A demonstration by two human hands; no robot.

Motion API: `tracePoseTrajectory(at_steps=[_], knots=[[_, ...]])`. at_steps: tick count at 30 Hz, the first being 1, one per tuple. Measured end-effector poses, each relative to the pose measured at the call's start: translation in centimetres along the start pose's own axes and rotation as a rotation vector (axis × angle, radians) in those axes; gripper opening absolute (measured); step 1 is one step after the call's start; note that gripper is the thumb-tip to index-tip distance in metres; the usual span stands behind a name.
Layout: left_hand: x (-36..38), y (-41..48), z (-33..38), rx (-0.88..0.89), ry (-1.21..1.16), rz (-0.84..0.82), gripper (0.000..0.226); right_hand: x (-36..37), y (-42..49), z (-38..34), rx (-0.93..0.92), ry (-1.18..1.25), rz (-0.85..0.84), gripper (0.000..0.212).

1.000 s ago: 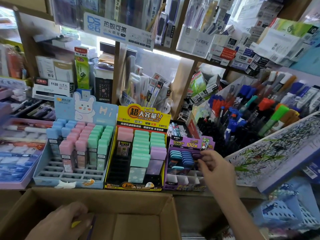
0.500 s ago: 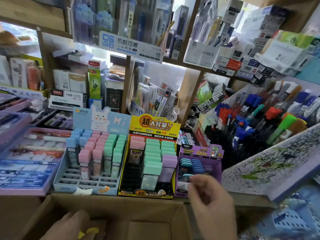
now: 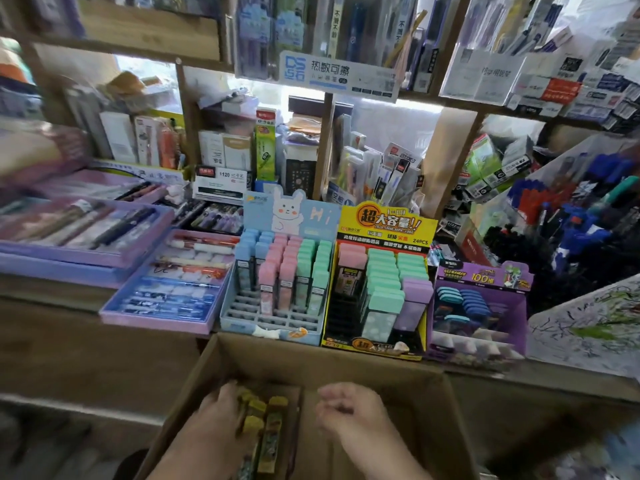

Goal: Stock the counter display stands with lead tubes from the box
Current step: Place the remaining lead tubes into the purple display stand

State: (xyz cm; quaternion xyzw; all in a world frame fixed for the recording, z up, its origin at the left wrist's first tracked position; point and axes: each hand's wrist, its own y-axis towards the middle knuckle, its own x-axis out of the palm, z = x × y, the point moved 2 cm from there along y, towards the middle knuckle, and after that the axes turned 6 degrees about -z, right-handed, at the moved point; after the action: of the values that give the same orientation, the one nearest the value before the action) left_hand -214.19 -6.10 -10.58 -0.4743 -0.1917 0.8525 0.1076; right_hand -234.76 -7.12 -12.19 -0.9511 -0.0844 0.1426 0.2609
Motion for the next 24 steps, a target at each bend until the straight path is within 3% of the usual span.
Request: tracePoseTrajectory(at_steps=[7,10,24], knots=[[1.4,0.6,-2.0,-0.134,-0.058,-0.180,0.051,3.9,2.6,3.3,0.196,-0.036,-0.079,0.034],[2.3,1.3,-2.2,-0.151,-0.069,-0.191,0.053,4.7,2.6,3.8,0.253,-0.052,-0.095,0.020],[3.8,2.0,-2.2,-0.150,-0.076,-0.195,0.047,5.3,2.2,4.4,0.272,-0.014,-0.111,0.019]])
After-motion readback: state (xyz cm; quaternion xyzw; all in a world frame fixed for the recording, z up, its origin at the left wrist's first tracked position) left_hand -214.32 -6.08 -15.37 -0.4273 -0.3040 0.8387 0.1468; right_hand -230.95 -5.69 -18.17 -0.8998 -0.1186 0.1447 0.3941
